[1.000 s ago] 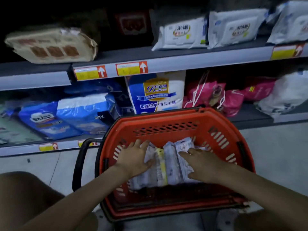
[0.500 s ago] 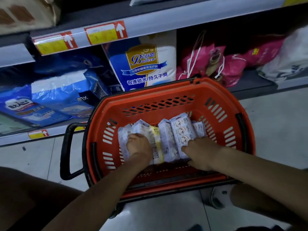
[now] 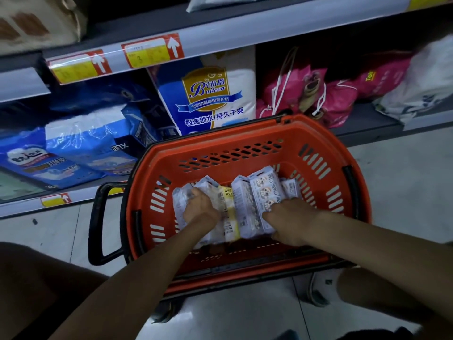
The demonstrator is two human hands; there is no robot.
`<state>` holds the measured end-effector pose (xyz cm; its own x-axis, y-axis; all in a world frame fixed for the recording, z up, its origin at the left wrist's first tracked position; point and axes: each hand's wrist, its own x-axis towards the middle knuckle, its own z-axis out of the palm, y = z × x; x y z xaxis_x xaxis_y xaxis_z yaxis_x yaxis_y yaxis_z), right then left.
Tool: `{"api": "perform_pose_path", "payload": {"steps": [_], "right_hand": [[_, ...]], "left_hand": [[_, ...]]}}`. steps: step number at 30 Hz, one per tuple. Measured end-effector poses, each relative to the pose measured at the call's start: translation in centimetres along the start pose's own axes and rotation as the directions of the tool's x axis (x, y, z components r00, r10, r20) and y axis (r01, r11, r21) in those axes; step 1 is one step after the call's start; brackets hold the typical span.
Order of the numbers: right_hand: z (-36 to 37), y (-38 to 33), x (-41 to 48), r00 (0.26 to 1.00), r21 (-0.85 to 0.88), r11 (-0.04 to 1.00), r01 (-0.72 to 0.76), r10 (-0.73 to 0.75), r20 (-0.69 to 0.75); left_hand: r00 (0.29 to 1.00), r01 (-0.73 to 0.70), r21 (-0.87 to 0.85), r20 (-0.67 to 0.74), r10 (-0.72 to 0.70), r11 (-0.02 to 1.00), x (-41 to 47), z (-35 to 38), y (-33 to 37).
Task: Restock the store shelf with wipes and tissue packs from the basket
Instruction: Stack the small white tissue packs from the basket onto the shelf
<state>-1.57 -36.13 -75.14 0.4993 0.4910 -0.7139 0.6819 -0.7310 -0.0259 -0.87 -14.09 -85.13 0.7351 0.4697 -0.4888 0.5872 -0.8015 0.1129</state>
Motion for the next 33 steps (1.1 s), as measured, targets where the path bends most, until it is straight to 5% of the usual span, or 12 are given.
{"api": "perform_pose_path", "payload": {"steps": [7, 9, 12, 15, 17, 19, 23, 25, 33], "right_hand": [[-2.5, 0.2, -0.7, 0.997, 0.028, 0.998, -0.052, 0.054, -0.047], [-3.7, 0.2, -1.1, 0.992, 0.107, 0.991, -0.081, 0.091, -0.09], [-5.9, 0.0, -2.3, 0.966, 0.484, 0.873, -0.06, 0.172, -0.19], [-7.7, -0.2, -3.0, 0.939, 0.838, 0.543, 0.055, 0.256, -0.228], [-8.5, -0.7, -3.3, 0.954, 0.983, 0.095, 0.16, 0.24, -0.179], [-8.8, -1.1, -3.4, 0.965, 0.922, -0.297, 0.248, 0.163, -0.207], [-9.0, -1.7, -4.4, 0.927, 0.725, -0.6, 0.338, 0.081, -0.366], [-9.3, -1.9, -4.6, 0.915, 0.69, -0.638, 0.343, 0.06, -0.399], [-9.0, -2.9, -4.0, 0.898, 0.817, -0.374, 0.438, 0.21, -0.386]], "left_hand": [[0.984, -0.068, -0.135, 0.156, 0.089, 0.989, -0.3, -6.4, -1.5], [0.965, -0.201, -0.066, 0.16, 0.21, 0.977, -1.1, -9.3, -2.0], [0.859, -0.511, 0.039, -0.009, 0.511, 0.859, -3.2, -12.9, -3.3], [0.565, -0.765, 0.187, -0.264, 0.782, 0.616, -4.9, -15.3, -5.4], [0.364, -0.807, 0.303, -0.421, 0.831, 0.507, -5.3, -16.0, -6.0], [0.198, -0.788, 0.403, -0.55, 0.811, 0.465, -5.5, -16.5, -5.4], [-0.043, -0.756, 0.509, -0.666, 0.745, 0.411, -5.5, -17.5, -5.0], [-0.106, -0.742, 0.551, -0.658, 0.745, 0.381, -5.4, -17.7, -5.5], [-0.15, -0.758, 0.559, -0.65, 0.745, 0.336, -6.0, -17.0, -4.8]]}}
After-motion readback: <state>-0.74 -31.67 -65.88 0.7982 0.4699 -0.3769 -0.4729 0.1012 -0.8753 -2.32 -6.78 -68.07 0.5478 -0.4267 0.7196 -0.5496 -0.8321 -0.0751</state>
